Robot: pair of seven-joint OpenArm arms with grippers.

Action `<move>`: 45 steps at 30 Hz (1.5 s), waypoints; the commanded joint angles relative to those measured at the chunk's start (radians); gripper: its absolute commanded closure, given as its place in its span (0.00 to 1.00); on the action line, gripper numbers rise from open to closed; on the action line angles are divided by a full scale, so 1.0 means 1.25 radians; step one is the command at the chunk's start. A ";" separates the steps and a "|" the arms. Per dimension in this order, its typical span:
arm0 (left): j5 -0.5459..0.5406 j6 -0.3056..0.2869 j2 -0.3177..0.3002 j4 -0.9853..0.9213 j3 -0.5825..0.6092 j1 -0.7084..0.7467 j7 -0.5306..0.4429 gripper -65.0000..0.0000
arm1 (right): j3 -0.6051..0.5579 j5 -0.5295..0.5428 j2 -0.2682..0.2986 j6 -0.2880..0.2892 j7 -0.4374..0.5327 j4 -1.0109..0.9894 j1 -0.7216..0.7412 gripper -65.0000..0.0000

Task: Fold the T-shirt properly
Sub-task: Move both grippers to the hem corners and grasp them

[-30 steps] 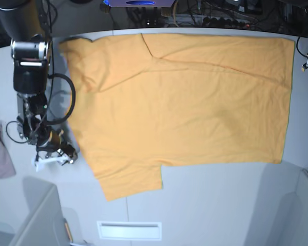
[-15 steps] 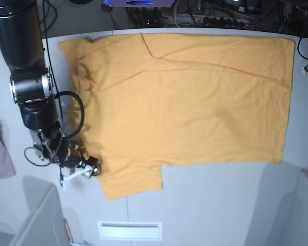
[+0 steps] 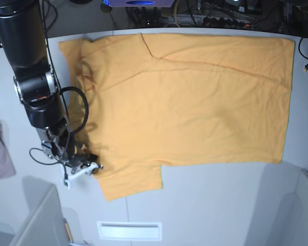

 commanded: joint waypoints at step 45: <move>0.388 0.001 -0.179 -1.249 0.734 -0.952 -0.443 0.16 | 0.000 -0.006 0.010 -0.016 0.001 0.007 0.019 1.00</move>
